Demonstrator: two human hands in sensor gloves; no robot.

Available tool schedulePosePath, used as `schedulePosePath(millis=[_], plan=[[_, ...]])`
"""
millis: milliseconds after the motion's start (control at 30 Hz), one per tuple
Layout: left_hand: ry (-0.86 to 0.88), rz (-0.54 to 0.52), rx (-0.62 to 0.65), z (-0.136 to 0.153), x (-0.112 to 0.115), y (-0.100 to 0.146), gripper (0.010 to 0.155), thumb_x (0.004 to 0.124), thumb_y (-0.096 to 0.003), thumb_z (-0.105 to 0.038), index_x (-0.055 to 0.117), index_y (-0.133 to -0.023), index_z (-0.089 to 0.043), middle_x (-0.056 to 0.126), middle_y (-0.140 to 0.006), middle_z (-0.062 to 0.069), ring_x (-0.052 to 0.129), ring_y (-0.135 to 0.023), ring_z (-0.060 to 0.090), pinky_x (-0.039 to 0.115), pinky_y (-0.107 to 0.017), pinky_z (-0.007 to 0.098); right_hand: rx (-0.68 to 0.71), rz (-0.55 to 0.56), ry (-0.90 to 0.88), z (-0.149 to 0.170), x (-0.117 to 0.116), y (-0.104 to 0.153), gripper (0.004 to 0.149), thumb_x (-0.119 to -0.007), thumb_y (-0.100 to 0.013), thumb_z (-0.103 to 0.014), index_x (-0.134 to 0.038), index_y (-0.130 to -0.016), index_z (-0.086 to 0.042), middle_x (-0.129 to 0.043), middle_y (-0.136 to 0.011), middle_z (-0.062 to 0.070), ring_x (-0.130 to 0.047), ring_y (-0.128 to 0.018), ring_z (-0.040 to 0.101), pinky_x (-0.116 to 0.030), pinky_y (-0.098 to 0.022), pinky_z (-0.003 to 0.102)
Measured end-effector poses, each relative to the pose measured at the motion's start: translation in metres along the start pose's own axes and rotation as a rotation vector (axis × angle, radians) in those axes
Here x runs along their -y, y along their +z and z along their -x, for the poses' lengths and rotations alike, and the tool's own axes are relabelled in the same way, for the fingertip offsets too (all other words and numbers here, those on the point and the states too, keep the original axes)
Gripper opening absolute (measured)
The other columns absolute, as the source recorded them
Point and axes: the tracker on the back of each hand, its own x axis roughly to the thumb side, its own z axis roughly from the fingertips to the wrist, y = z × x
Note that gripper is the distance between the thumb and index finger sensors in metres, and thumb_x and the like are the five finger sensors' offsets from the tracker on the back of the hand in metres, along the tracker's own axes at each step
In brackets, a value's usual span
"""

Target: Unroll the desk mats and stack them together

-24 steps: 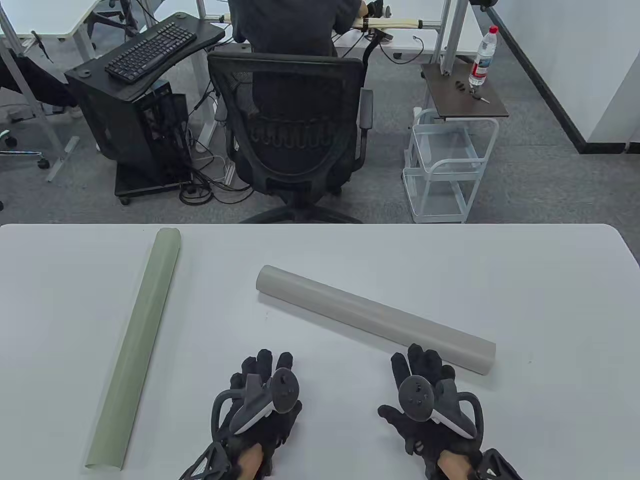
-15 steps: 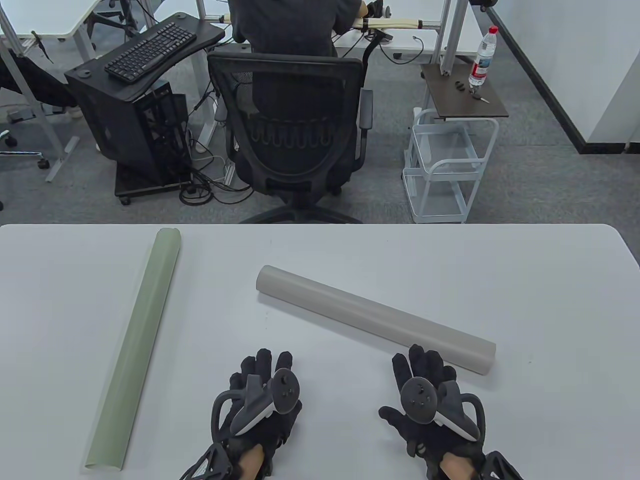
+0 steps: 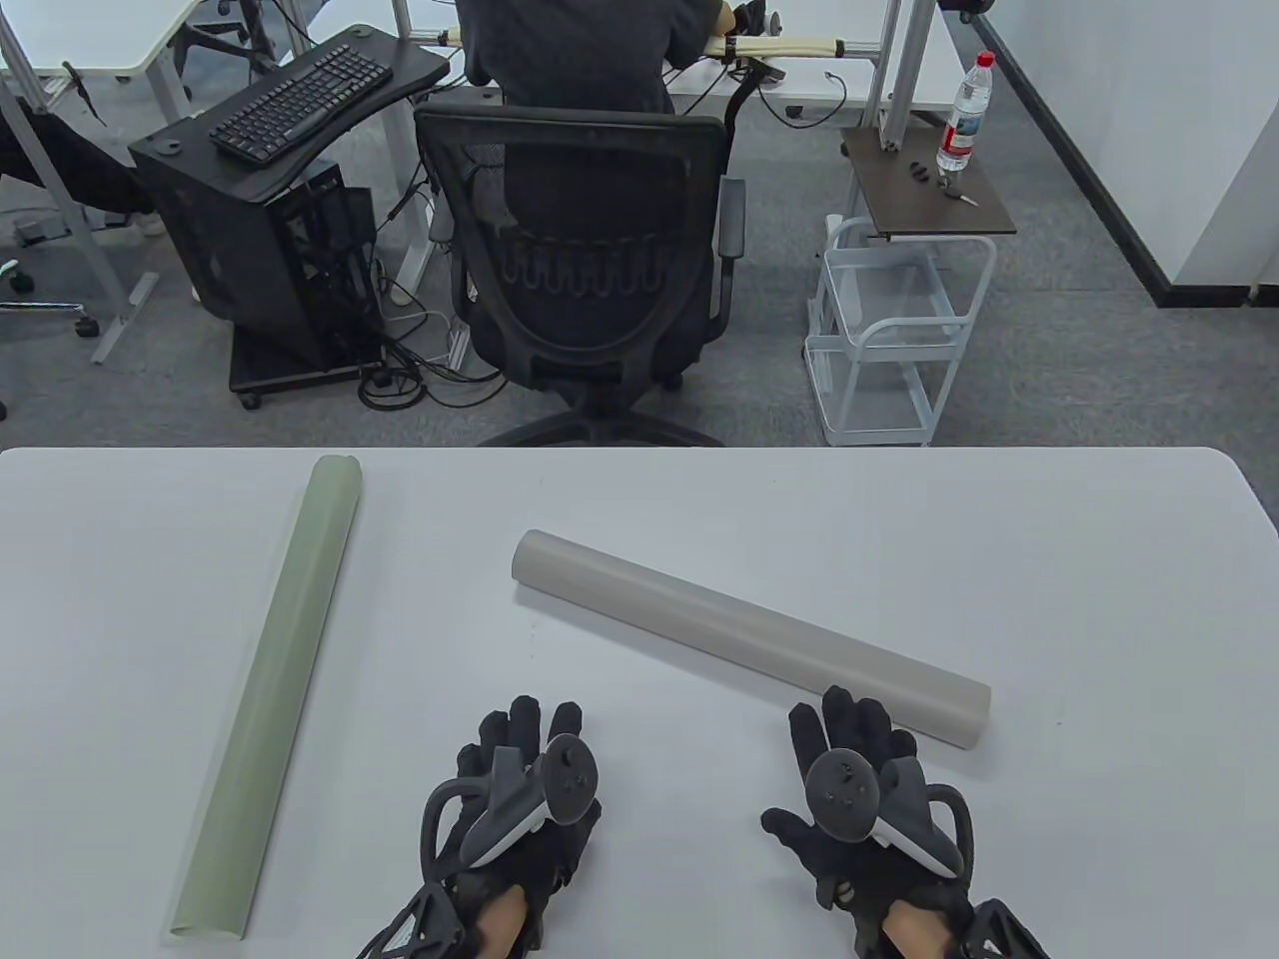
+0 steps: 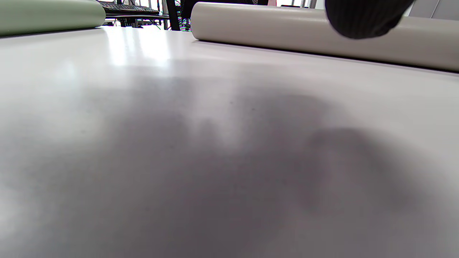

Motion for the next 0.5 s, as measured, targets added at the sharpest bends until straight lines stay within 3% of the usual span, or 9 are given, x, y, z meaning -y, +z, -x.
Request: schedulePosePath(millis=[500], plan=[[0.013, 0.005, 0.015, -0.001, 0.000, -0.001, 0.085, 0.069, -0.0406, -0.055, 0.014, -0.101, -0.031, 0.007, -0.112, 0.016, 0.023, -0.103, 0.051, 0.031, -0.072, 0.068, -0.087, 0.021, 0.015, 0.019, 0.005, -0.013, 0.091, -0.063, -0.045, -0.062, 0.004, -0.099, -0.030, 0.017, -0.105, 0.007, 0.012, -0.096, 0.042, -0.005, -0.068, 0.064]])
